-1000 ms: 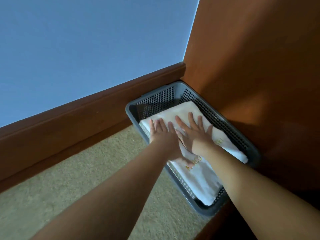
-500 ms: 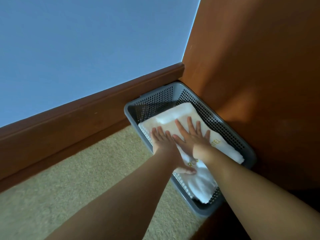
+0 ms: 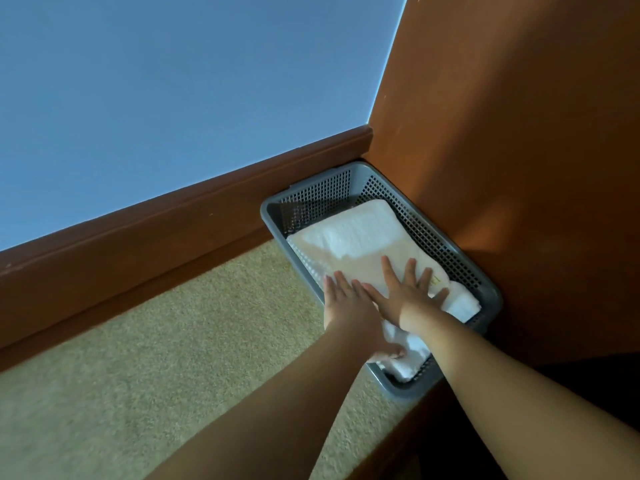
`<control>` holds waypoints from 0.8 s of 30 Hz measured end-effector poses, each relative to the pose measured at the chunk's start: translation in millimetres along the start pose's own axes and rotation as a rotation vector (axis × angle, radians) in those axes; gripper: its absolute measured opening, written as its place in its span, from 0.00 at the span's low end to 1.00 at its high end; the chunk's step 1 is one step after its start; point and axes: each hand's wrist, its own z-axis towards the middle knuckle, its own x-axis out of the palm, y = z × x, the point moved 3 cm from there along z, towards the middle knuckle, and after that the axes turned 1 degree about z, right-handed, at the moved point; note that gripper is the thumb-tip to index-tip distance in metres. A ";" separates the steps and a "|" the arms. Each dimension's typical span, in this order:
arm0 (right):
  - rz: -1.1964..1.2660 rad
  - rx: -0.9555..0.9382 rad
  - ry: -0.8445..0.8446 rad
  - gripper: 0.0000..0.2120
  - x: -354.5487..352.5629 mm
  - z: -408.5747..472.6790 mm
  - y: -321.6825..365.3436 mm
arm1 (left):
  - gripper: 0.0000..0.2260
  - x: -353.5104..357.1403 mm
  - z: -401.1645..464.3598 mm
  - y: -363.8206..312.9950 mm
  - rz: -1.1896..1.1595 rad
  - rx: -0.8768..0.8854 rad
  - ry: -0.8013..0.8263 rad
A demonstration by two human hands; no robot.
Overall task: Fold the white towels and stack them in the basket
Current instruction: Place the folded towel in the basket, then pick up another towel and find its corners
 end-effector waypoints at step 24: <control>0.092 -1.417 0.145 0.33 135.4 -496.4 442.6 | 0.27 181.6 -639.0 314.3 -0.617 -1.110 -1.055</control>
